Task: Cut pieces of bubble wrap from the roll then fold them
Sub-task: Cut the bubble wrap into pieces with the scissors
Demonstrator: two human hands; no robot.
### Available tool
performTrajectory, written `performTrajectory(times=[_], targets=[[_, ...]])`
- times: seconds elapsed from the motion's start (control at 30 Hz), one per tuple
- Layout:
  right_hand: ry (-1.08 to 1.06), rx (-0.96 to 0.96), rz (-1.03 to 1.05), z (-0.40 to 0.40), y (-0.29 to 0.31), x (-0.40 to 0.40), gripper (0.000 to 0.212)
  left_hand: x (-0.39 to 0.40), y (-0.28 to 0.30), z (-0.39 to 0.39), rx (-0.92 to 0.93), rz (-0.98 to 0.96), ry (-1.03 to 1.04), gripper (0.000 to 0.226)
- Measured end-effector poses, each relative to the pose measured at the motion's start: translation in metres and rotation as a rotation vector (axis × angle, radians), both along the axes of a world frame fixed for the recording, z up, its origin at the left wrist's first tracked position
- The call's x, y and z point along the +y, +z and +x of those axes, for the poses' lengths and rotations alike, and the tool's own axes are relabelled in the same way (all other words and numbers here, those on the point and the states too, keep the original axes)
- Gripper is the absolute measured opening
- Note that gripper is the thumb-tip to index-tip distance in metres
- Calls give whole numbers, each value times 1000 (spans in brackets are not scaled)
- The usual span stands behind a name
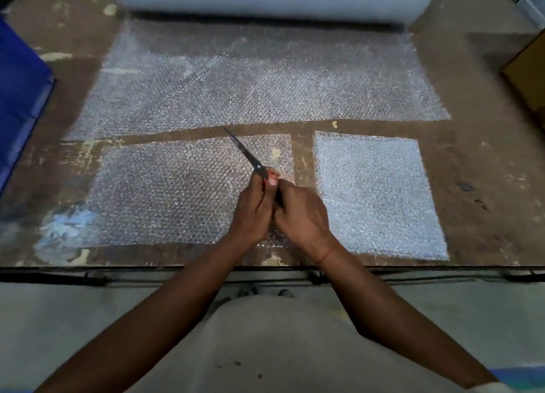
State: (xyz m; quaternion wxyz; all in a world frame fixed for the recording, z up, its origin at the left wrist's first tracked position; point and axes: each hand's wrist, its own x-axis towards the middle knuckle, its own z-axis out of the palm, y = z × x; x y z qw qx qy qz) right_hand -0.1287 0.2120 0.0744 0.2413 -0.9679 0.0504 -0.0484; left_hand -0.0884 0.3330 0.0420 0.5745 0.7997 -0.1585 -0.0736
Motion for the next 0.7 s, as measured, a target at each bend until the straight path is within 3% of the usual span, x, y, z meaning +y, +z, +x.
performTrajectory(times=[0.17, 0.33, 0.53, 0.63, 0.7], targets=[[85, -133, 125, 8, -20, 18, 24, 61, -12, -1, -188, 295, 156, 80], [134, -120, 105, 12, -46, 36, 13, 158, -38, 21, -372, 645, 308, 78], [108, -61, 112, 6, -69, 38, 8, 259, -61, 45, -192, 985, 311, 89], [66, -128, 136, 0, -67, 38, 17, 283, -72, 43, -125, 1062, 247, 94], [44, -131, 104, -2, -62, 40, 9, 287, -78, 38, -154, 1067, 233, 92]])
